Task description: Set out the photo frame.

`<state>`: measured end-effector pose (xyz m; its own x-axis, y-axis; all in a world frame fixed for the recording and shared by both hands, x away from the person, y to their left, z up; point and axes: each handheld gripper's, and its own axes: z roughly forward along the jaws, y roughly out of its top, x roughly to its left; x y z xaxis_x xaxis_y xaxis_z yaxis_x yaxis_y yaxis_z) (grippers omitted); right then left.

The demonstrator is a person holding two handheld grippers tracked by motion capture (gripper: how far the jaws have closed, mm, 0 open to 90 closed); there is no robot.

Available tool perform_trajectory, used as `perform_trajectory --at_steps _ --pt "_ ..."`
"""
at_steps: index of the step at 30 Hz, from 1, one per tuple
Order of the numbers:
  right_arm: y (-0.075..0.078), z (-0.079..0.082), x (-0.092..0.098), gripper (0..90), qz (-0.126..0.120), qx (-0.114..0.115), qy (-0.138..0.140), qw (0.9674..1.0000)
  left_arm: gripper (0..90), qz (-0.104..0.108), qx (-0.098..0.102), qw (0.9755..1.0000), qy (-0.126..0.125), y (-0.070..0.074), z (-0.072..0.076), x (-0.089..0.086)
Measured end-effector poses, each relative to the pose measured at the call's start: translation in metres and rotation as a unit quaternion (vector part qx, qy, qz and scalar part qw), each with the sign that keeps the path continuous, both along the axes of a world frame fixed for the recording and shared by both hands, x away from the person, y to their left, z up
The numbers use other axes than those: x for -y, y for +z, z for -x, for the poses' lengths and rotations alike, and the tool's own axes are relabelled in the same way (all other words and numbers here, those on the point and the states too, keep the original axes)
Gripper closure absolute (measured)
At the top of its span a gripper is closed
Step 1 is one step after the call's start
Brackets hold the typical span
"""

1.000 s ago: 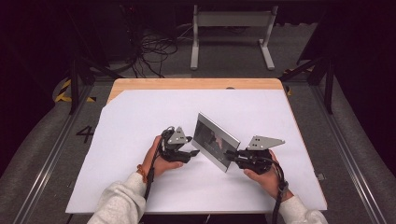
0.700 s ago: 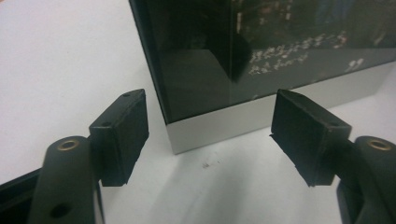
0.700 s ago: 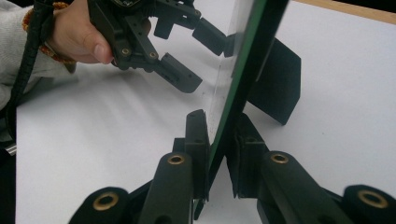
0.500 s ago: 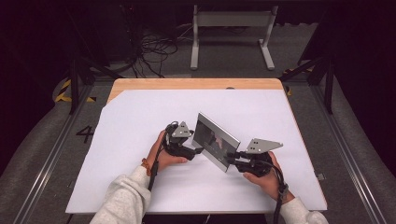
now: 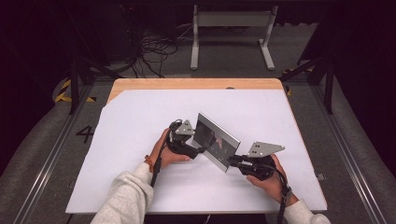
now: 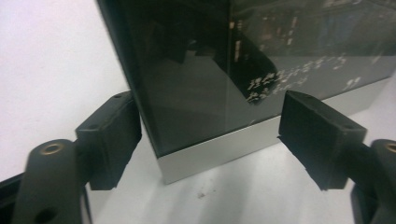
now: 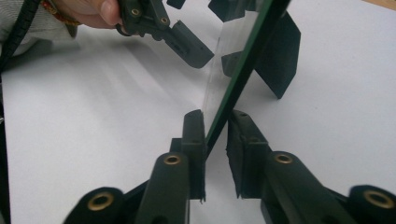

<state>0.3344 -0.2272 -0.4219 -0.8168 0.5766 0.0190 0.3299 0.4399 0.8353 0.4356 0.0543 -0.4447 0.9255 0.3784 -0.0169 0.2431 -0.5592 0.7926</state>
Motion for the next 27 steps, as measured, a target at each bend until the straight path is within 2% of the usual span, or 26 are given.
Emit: perform_trajectory --at_steps 4,7,12,16,26,27 --pt "0.000 0.002 -0.002 80.7 0.005 0.007 -0.009 0.9999 26.1 -0.005 0.000 1.0000 0.003 0.000 0.001 0.000" --pt "0.000 0.002 -0.001 81.3 0.003 0.006 -0.013 0.9999 29.9 -0.002 -0.004 1.0000 0.003 0.001 0.000 -0.004" --pt "0.000 0.000 0.001 82.5 -0.005 0.005 -0.019 0.9998 44.0 -0.012 -0.007 0.9998 0.013 0.004 0.003 -0.012" --pt "0.000 -0.001 0.001 83.3 -0.008 0.006 -0.029 0.9995 50.9 -0.021 -0.007 0.9996 0.018 0.007 0.010 -0.019" --pt "-0.001 -0.004 0.001 80.8 -0.012 0.006 -0.047 0.9988 57.0 -0.032 -0.007 0.9992 0.023 0.008 0.026 -0.028" --pt "-0.002 -0.007 0.002 80.1 -0.023 -0.001 -0.048 0.9986 58.6 -0.032 -0.006 0.9991 0.026 0.008 0.027 -0.029"
